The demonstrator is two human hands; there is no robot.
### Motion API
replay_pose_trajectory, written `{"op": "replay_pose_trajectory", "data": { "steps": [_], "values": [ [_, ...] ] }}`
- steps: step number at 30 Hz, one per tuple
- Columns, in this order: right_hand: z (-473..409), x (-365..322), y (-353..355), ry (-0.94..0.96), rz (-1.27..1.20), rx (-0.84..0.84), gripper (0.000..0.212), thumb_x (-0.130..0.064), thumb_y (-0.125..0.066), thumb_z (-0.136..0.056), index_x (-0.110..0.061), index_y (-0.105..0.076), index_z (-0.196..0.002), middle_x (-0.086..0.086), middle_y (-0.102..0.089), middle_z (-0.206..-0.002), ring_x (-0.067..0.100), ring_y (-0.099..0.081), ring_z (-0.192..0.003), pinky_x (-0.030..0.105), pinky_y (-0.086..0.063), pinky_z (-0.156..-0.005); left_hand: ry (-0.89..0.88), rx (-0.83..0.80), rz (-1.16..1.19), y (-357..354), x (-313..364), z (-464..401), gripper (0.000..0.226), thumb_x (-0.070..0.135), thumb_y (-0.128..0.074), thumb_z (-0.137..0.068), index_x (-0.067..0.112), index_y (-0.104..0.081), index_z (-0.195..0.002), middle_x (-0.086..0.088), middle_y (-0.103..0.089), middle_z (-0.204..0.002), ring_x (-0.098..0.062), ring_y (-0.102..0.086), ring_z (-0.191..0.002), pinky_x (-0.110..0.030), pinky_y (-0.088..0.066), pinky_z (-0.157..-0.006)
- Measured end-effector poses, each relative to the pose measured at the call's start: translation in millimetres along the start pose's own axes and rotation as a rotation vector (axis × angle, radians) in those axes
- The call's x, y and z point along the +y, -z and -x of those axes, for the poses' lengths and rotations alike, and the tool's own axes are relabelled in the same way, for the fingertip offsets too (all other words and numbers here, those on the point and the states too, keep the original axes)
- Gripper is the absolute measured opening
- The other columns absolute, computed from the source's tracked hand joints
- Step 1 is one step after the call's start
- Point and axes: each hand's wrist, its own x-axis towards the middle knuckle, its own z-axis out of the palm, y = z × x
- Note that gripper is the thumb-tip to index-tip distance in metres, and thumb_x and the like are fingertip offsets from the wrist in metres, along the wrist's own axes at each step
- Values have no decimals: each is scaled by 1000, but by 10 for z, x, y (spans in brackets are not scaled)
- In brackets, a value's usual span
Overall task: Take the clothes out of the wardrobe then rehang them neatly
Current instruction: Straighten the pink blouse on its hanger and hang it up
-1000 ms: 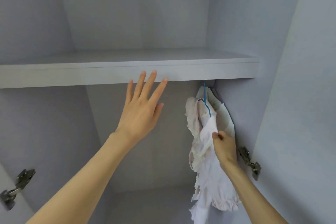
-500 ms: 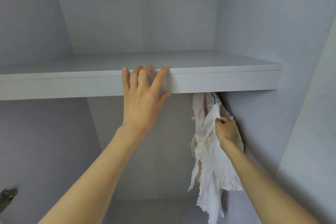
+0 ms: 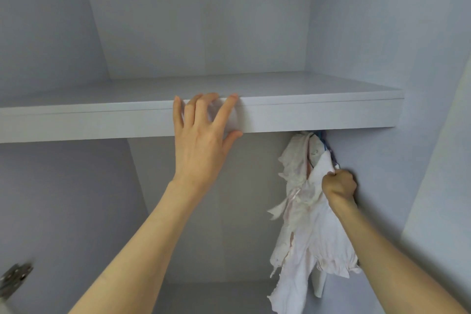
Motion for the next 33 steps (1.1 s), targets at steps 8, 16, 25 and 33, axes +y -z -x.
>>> {"op": "replay_pose_trajectory", "data": {
  "steps": [8,16,25,33],
  "values": [
    [119,53,20,112,25,29,33,3,-46,-87,9,-48,-119,29,-46,-127,41,-45,-115,39,-37,-93,2,-31,16,-2,-4,13,59,31,-74,-76,20,-51,-130,-15,-53,-120,-35,-48,-113,-57,-24,-107],
    [635,138,-28,688,578,-117,55,-29,-45,-95,-11,-27,-145,14,-22,-151,30,-20,-139,39,-15,-113,8,-209,100,144,-42,667,55,25,-48,-92,18,-31,-144,-12,-25,-152,-34,-16,-141,-51,-15,-113],
    [2286,342,-725,1073,450,-505,49,-33,-43,-84,-1,-62,-115,19,-63,-115,33,-64,-100,46,-53,-84,258,-643,-87,1013,-758,2674,48,34,-37,-88,20,-41,-134,-10,-42,-140,-36,-33,-130,-58,-38,-98],
    [4202,406,-1099,1501,217,-818,48,-37,-40,-86,-10,-58,-122,10,-62,-117,26,-60,-106,40,-32,-99,675,-740,-281,2589,-948,3927,50,36,-35,-90,22,-36,-139,-12,-37,-145,-33,-26,-135,-54,-26,-104]
  ]
}}
